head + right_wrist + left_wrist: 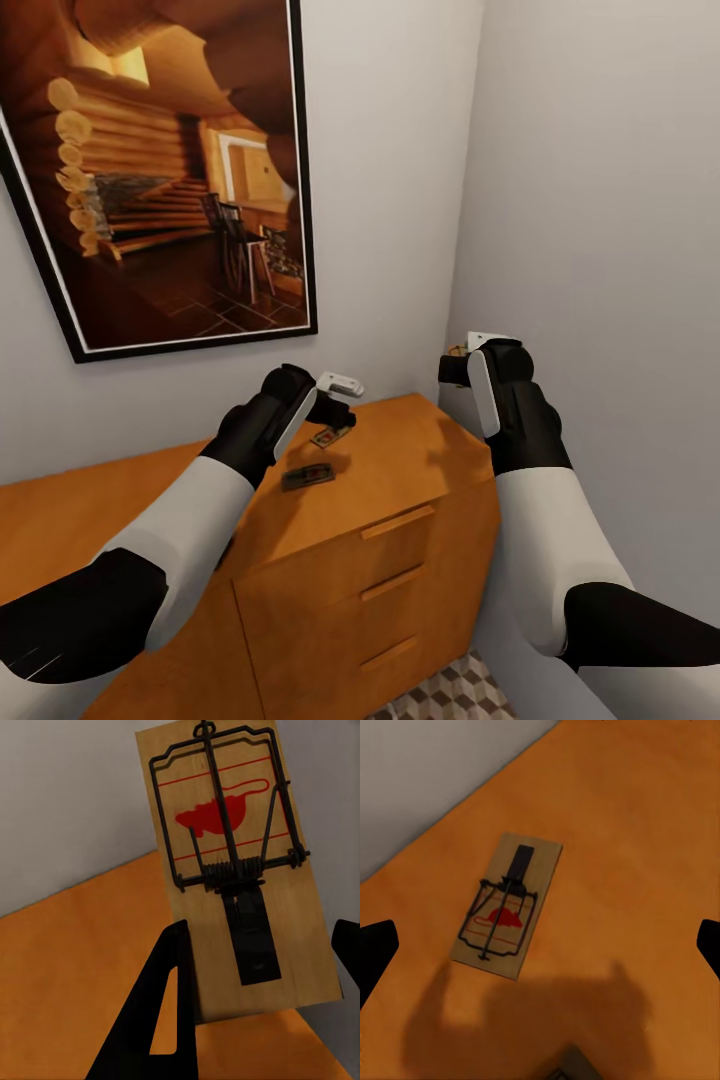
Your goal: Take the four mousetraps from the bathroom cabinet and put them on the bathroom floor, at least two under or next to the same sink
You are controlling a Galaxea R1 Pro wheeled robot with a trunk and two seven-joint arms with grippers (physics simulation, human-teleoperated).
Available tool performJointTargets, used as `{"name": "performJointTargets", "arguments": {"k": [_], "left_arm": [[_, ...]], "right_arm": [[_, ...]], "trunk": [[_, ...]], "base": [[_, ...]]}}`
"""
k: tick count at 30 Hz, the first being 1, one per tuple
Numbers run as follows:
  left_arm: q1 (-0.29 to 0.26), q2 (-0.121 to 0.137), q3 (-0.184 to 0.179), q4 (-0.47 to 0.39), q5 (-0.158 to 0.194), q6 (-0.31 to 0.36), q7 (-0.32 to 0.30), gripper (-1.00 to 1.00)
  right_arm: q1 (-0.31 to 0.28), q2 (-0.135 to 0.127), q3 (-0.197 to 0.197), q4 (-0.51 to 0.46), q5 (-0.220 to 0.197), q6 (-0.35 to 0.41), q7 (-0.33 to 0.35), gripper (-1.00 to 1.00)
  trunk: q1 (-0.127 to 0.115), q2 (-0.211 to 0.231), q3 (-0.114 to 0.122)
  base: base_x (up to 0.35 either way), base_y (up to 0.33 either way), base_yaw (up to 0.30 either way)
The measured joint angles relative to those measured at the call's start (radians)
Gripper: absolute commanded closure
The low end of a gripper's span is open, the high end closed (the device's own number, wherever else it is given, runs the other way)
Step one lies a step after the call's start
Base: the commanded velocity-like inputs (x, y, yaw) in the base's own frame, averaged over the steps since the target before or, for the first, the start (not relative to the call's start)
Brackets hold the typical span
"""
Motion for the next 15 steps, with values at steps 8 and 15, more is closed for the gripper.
{"name": "performJointTargets", "arguments": {"k": [8,15], "left_arm": [[0.0,-0.001,0.0,0.004,0.0,0.0,0.0,-1.0],[0.0,-0.001,-0.001,0.014,0.0,0.0,0.0,-1.0]], "right_arm": [[0.0,0.0,0.001,0.0,0.0,0.0,0.0,1.0],[0.0,0.0,0.001,0.0,-0.001,0.0,0.001,1.0]], "trunk": [[0.0,0.0,0.0],[0.0,0.0,0.0]], "base": [[0.024,0.0,0.0],[0.021,0.0,0.0]]}}
